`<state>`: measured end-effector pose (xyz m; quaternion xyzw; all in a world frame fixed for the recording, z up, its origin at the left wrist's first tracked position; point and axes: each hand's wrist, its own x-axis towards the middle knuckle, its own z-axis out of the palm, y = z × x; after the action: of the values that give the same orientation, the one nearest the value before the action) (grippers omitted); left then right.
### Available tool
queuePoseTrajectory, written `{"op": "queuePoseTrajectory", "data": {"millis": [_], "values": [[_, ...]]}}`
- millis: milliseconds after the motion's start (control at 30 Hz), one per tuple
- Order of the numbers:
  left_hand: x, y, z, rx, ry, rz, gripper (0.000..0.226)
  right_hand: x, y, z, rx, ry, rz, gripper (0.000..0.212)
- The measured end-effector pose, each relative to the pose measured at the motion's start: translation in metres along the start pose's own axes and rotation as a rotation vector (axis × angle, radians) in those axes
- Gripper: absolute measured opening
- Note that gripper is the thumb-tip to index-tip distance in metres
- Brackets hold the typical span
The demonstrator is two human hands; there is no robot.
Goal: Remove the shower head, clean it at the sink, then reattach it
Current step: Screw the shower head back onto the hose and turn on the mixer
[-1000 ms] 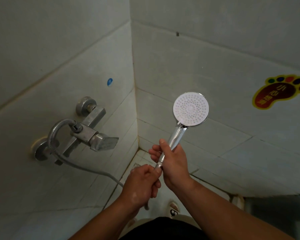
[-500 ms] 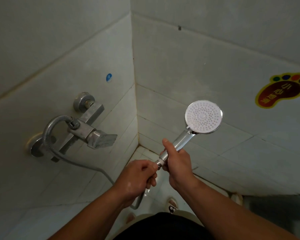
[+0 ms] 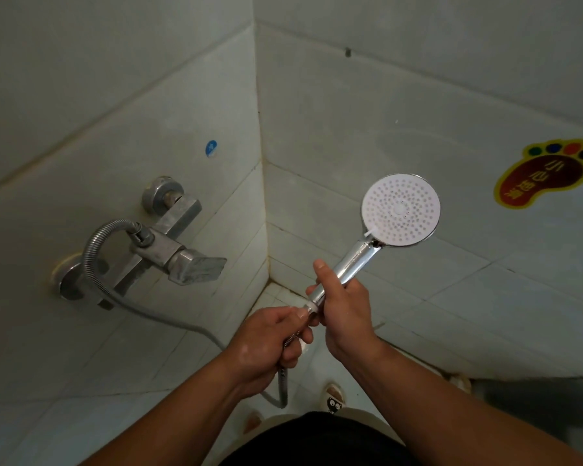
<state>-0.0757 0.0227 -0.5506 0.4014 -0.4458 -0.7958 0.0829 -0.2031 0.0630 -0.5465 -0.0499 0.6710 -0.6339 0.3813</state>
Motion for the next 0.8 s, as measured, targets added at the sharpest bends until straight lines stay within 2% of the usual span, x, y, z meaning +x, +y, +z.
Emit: {"op": "queuePoseTrajectory", "data": {"millis": [100,267,367,467,567,800], "values": [[0.000,-0.001,0.003,0.008,0.046,0.015,0.026,-0.001,0.000,-0.001,-0.030,0.017,-0.036,0.038],[-0.001,-0.005,0.013,0.049,0.225,0.116,0.011,-0.002,0.002,0.000,-0.072,0.046,-0.077,0.040],[0.000,-0.009,0.018,0.212,0.294,0.161,0.014,0.000,0.001,-0.001,-0.090,0.041,-0.078,0.044],[0.002,-0.007,0.021,0.357,0.273,0.140,0.021,0.005,0.000,-0.004,-0.093,0.021,-0.052,0.050],[-0.001,-0.001,0.021,0.192,0.216,0.063,0.034,0.008,0.000,-0.005,-0.088,0.014,-0.032,0.045],[0.000,0.006,0.011,-0.058,0.042,-0.081,0.038,0.007,0.003,-0.012,-0.104,-0.057,-0.075,0.044]]}}
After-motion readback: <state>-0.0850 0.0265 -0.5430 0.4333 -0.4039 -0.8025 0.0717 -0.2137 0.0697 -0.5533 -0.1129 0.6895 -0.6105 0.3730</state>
